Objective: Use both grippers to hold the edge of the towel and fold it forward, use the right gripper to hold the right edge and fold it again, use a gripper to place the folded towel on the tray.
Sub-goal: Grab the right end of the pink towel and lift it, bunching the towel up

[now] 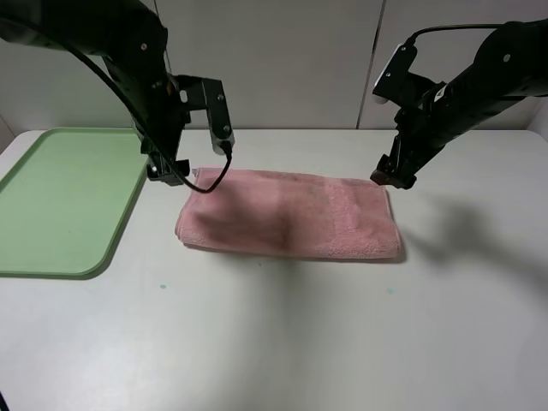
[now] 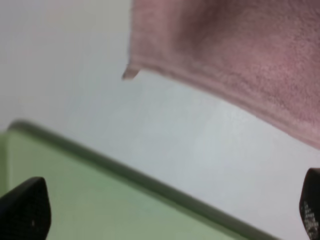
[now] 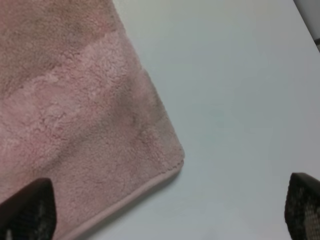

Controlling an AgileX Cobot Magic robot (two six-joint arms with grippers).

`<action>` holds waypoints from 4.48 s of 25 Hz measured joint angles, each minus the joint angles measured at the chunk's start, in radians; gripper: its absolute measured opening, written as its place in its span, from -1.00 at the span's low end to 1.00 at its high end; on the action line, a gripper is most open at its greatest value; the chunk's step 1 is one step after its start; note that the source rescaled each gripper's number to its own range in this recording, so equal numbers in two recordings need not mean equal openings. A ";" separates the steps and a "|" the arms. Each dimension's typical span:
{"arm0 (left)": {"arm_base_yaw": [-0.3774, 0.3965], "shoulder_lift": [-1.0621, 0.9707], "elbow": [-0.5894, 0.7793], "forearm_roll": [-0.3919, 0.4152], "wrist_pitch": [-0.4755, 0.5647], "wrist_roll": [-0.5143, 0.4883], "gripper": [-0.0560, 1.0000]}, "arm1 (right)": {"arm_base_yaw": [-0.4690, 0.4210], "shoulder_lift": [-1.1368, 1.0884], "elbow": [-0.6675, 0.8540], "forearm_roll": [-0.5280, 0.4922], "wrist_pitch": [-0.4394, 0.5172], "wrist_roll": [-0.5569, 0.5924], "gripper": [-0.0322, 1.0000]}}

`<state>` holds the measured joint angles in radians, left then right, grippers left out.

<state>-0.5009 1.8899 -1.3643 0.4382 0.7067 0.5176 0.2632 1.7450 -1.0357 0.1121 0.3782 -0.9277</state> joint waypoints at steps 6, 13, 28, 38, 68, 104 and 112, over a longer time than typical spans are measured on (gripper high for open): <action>0.000 -0.142 0.000 0.000 0.139 -0.136 1.00 | 0.000 0.000 0.000 0.000 -0.001 0.000 1.00; 0.000 -0.352 0.000 -0.021 0.324 -0.279 1.00 | 0.000 0.000 0.000 0.000 -0.002 0.002 1.00; 0.000 -0.850 0.014 -0.296 0.482 -0.329 1.00 | 0.000 0.000 0.000 0.000 -0.001 0.004 1.00; 0.000 -1.193 0.317 -0.308 0.483 -0.465 1.00 | 0.000 0.000 0.000 0.000 0.000 0.004 1.00; 0.065 -1.697 0.877 -0.406 0.358 -0.551 1.00 | 0.000 0.000 0.000 0.000 0.000 0.029 1.00; 0.352 -1.697 0.877 -0.543 0.359 -0.270 1.00 | 0.000 0.000 0.000 0.000 0.005 0.328 1.00; 0.352 -1.697 0.877 -0.543 0.359 -0.270 1.00 | 0.000 0.000 0.000 -0.008 0.116 0.742 1.00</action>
<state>-0.1490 0.1931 -0.4871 -0.1045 1.0656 0.2480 0.2632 1.7450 -1.0357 0.1037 0.4944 -0.1855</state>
